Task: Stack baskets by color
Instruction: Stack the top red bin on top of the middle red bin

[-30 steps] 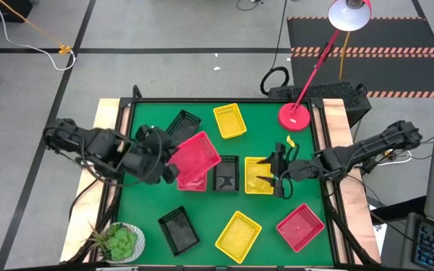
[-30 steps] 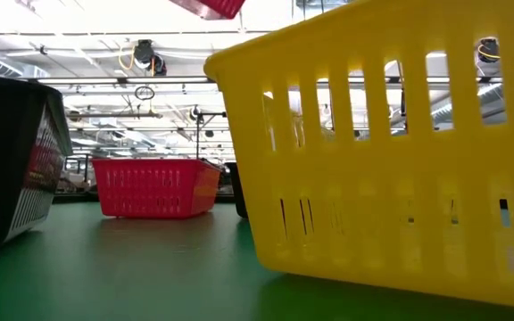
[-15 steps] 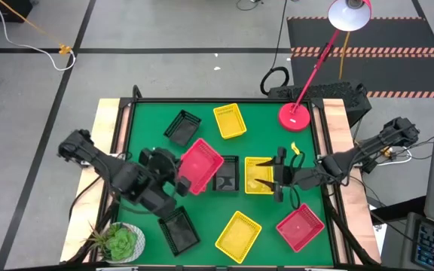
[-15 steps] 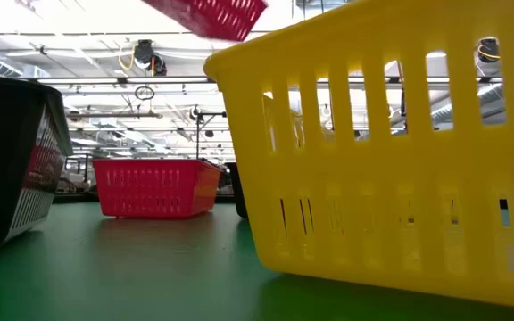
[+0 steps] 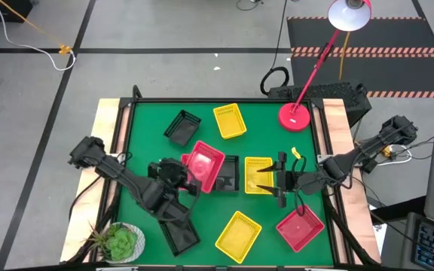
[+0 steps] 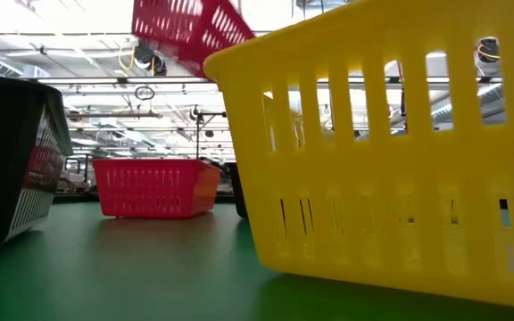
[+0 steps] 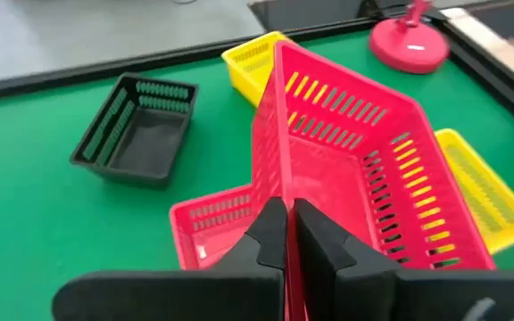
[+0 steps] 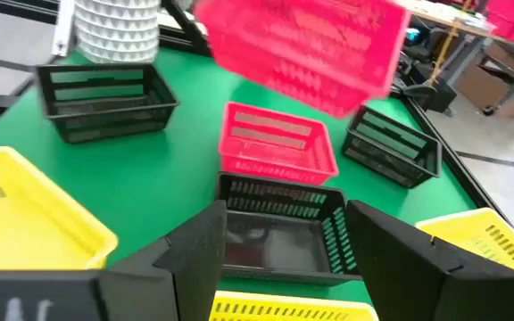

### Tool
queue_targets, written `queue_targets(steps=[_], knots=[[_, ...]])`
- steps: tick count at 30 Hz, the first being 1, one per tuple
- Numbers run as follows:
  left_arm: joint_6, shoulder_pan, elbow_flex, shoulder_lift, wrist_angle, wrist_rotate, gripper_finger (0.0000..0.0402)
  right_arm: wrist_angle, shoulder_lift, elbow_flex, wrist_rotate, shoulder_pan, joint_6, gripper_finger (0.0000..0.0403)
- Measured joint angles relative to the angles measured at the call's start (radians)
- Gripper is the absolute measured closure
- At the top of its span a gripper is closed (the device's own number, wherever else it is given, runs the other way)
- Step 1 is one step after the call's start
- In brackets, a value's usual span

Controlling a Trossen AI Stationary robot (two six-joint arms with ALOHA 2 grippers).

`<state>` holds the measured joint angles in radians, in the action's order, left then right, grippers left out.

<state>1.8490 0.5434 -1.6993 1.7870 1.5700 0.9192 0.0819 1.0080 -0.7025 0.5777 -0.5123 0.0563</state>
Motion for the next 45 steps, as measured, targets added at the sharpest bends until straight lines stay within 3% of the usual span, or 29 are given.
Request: queue_targets(steps=[13, 18, 32, 45], knots=[[0.298, 0.012, 0.227, -0.001, -0.002, -0.030, 0.0387, -0.012, 0.000, 0.000, 0.007, -0.012, -0.050, 0.0177], [0.388, 0.023, 0.299, -0.001, -0.033, -0.039, 0.0392, -0.016, 0.000, 0.000, 0.075, -0.013, -0.069, 0.0177], [0.372, 0.020, 0.393, -0.001, -0.247, -0.028, 0.0394, -0.022, 0.000, 0.000, 0.076, -0.013, -0.036, 0.0177], [0.412, 0.013, 0.407, -0.001, -0.200, -0.027, 0.0384, -0.024, 0.000, 0.000, 0.074, -0.013, -0.040, 0.0177]])
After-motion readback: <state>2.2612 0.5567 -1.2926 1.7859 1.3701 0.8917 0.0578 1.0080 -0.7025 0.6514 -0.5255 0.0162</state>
